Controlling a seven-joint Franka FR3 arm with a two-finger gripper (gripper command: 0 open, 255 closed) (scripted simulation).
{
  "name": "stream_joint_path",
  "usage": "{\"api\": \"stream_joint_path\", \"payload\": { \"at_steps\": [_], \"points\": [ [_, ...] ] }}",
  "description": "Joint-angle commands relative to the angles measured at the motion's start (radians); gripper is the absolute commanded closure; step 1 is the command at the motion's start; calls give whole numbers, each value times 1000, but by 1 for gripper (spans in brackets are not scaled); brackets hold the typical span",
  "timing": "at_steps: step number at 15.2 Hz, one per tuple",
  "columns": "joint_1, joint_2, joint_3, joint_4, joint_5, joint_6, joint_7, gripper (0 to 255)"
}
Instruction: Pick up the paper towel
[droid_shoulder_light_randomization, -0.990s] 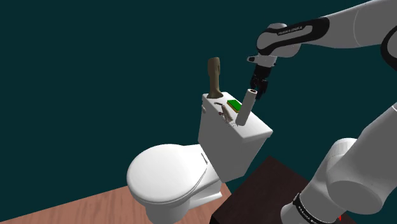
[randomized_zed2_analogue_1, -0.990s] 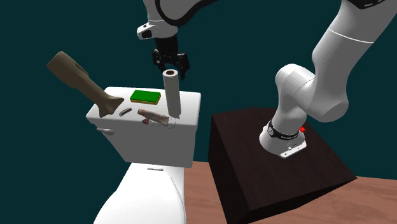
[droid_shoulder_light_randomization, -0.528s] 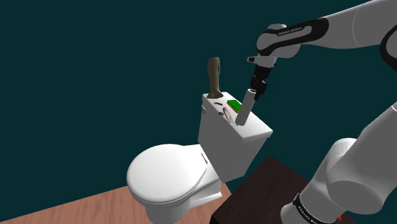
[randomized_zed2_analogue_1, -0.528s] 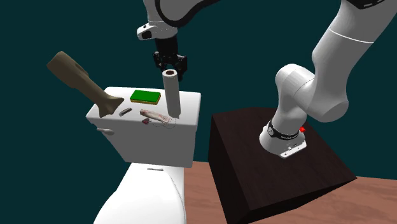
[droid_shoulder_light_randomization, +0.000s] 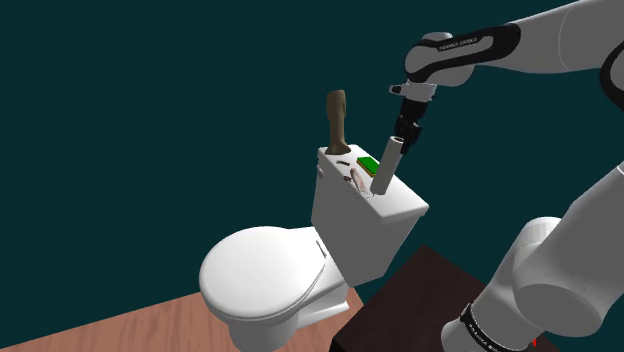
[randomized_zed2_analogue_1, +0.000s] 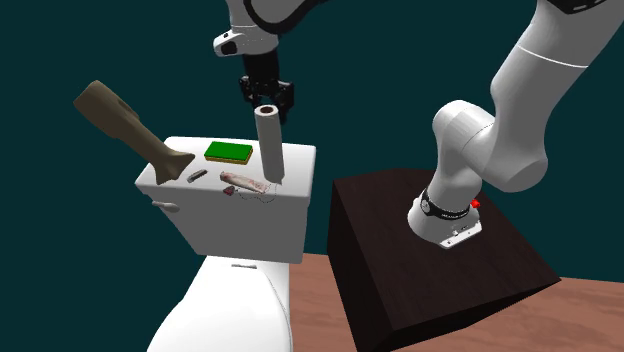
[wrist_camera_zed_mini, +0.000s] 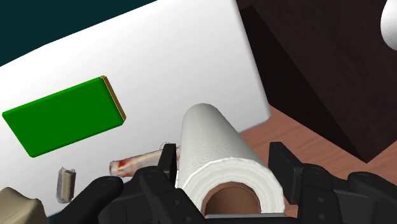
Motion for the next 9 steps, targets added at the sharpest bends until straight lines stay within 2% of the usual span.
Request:
{"api": "stream_joint_path", "payload": {
  "at_steps": [1,9],
  "points": [
    [0,-7,3,22,-4,-29,4,255],
    [3,-19,10,120,-8,-136,14,255]
  ]
}}
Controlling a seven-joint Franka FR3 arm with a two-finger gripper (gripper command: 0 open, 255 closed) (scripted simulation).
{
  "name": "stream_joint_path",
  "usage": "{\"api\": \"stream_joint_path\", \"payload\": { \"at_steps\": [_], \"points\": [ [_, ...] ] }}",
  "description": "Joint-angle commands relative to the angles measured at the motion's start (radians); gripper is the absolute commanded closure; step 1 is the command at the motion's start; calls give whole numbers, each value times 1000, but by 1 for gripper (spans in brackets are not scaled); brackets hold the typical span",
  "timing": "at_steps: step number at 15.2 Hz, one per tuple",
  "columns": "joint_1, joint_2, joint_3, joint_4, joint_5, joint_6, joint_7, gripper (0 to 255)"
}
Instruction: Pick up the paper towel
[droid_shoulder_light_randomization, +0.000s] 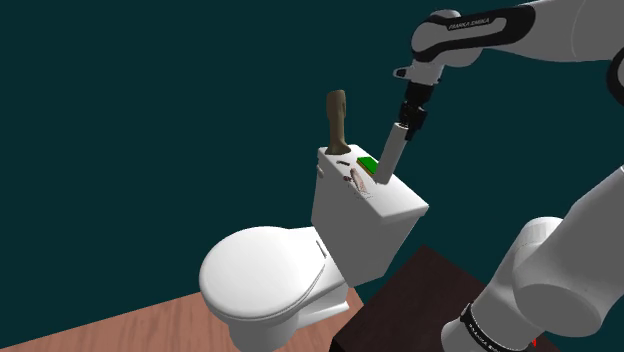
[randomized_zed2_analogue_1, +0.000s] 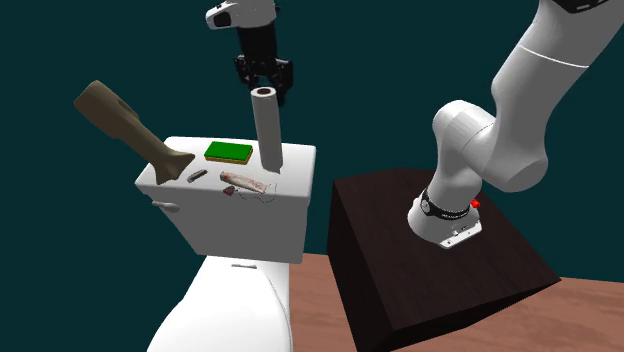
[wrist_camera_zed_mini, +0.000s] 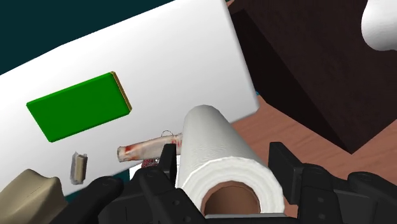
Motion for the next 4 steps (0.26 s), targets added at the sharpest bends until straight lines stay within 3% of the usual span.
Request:
{"api": "stream_joint_path", "payload": {
  "at_steps": [1,4],
  "points": [
    [0,-2,1,22,-1,-24,1,255],
    [1,-2,2,38,0,-40,2,255]
  ]
}}
